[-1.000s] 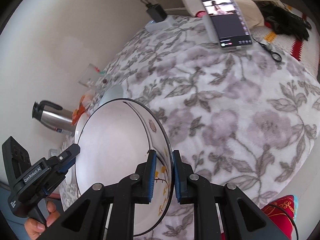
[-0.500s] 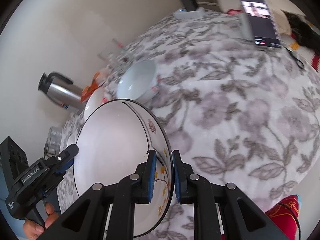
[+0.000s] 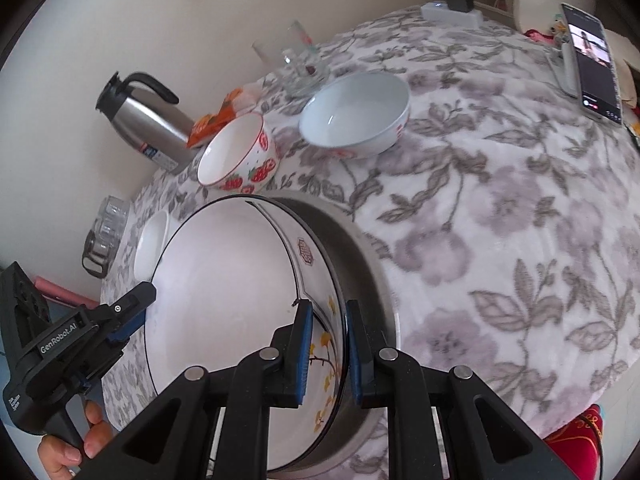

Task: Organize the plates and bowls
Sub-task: 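Lower the held white plate into the steel basin with the right gripper, then open the right gripper to release the plate in the basin, then move the right gripper to the rim of the red-rimmed strawberry bowl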

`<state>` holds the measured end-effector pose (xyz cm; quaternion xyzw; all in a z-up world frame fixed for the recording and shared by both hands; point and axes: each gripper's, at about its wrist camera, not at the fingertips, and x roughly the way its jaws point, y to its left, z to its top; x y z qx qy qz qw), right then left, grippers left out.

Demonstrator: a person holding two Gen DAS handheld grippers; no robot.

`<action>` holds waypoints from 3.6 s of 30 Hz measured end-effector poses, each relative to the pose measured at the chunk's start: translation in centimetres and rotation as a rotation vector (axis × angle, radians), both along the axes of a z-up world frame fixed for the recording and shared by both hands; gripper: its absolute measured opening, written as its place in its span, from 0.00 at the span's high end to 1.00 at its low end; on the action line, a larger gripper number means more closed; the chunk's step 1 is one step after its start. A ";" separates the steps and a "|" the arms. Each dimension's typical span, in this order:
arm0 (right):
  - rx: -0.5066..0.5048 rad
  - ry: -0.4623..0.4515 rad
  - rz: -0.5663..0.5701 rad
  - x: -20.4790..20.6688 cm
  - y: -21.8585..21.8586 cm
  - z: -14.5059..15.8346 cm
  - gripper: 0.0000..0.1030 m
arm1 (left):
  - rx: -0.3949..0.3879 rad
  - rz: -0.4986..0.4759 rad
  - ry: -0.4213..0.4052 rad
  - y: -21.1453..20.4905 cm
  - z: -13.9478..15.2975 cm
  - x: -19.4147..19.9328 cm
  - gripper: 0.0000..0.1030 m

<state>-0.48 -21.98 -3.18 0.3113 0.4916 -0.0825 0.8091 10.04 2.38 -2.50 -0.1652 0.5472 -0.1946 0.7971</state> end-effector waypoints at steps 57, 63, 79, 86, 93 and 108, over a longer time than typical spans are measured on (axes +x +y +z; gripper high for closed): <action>-0.072 0.004 0.015 1.6 -0.8 -0.5 0.80 | 0.161 0.010 -0.016 -1.3 -0.8 0.5 0.68; -0.113 -0.035 0.008 1.2 -0.9 0.6 0.80 | 0.172 0.095 -0.047 -0.4 0.0 0.4 0.67; -0.292 -0.044 0.106 2.0 1.5 1.4 0.32 | 0.301 0.192 0.001 0.8 -1.3 0.7 0.23; -0.306 -0.041 0.113 2.1 1.4 1.1 0.21 | 0.347 0.210 -0.010 0.8 -1.4 0.7 0.11; -0.310 -0.039 0.093 2.0 0.8 0.8 0.00 | 0.345 0.239 -0.016 1.2 -1.4 0.8 0.11; -0.258 -0.066 0.017 1.8 -1.2 0.8 0.00 | 0.320 0.294 -0.080 1.0 -0.1 1.5 0.11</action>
